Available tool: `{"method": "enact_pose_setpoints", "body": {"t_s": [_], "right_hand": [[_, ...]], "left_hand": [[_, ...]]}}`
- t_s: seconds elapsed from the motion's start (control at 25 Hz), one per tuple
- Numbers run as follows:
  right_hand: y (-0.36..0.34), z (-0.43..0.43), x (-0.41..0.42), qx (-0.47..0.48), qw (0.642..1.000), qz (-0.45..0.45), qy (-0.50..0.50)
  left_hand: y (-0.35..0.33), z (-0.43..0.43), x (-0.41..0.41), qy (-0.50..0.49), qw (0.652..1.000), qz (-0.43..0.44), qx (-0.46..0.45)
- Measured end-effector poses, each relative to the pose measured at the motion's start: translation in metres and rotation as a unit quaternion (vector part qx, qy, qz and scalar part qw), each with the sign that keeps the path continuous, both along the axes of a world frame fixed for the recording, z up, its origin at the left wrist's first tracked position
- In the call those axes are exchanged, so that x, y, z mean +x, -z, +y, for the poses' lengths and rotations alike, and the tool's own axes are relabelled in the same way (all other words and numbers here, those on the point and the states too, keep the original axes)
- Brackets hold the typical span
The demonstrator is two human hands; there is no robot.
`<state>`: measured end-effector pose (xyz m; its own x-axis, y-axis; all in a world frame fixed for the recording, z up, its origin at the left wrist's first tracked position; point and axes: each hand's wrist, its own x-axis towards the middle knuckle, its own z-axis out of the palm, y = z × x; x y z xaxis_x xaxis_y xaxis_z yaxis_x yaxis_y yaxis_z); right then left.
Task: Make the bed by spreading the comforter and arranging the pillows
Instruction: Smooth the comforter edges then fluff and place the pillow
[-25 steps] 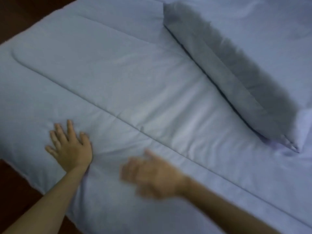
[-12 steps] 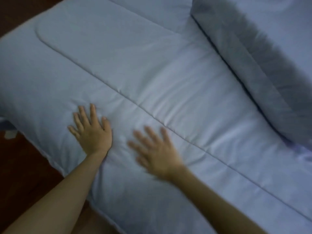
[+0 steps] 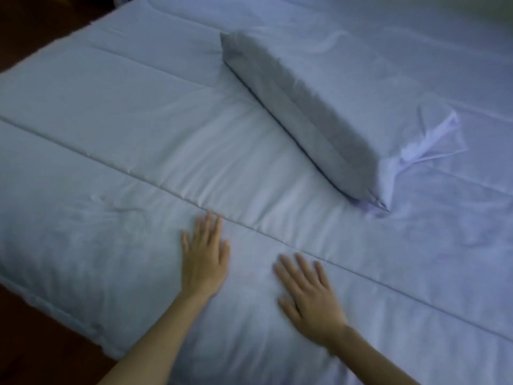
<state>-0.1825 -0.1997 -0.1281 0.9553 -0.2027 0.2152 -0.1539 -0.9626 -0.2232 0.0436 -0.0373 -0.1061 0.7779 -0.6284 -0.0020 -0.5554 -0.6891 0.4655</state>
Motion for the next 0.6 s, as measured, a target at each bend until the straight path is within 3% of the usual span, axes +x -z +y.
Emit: {"method": "enact_pose_setpoints", "body": {"t_s": [0.08, 0.12, 0.2, 0.28, 0.32, 0.4, 0.48, 0.52, 0.6], "right_hand": [[-0.004, 0.001, -0.060, -0.030, 0.985, 0.034, -0.169], [-0.007, 0.006, -0.082, 0.019, 0.963, 0.071, -0.257], [-0.012, -0.021, -0.092, 0.097, 0.960, 0.027, -0.261], [-0.023, -0.084, -0.057, 0.118, 0.990, -0.069, -0.040], [-0.027, -0.121, -0.032, 0.132, 0.976, -0.105, 0.136], [-0.044, -0.198, 0.015, 0.195, 0.875, -0.100, 0.431], [-0.056, -0.251, 0.051, 0.358, 0.778, -0.035, 0.515], [-0.059, -0.264, 0.064, 0.432, 0.757, -0.010, 0.490], [-0.056, -0.271, 0.077, 0.410, 0.794, -0.010, 0.449]], "left_hand": [[0.008, -0.021, -0.031, 0.060, 0.997, -0.036, 0.031], [0.010, -0.026, -0.036, 0.059, 0.997, -0.041, 0.038], [0.015, -0.027, -0.038, 0.052, 0.996, -0.045, 0.053], [0.020, -0.026, -0.035, 0.053, 0.995, -0.054, 0.066], [0.021, -0.027, -0.034, 0.055, 0.995, -0.052, 0.071], [0.026, -0.028, -0.032, 0.053, 0.995, -0.050, 0.074], [0.032, -0.028, -0.029, 0.053, 0.993, -0.055, 0.085], [0.037, -0.027, -0.026, 0.054, 0.993, -0.056, 0.088], [0.044, -0.026, -0.021, 0.056, 0.993, -0.047, 0.089]]}}
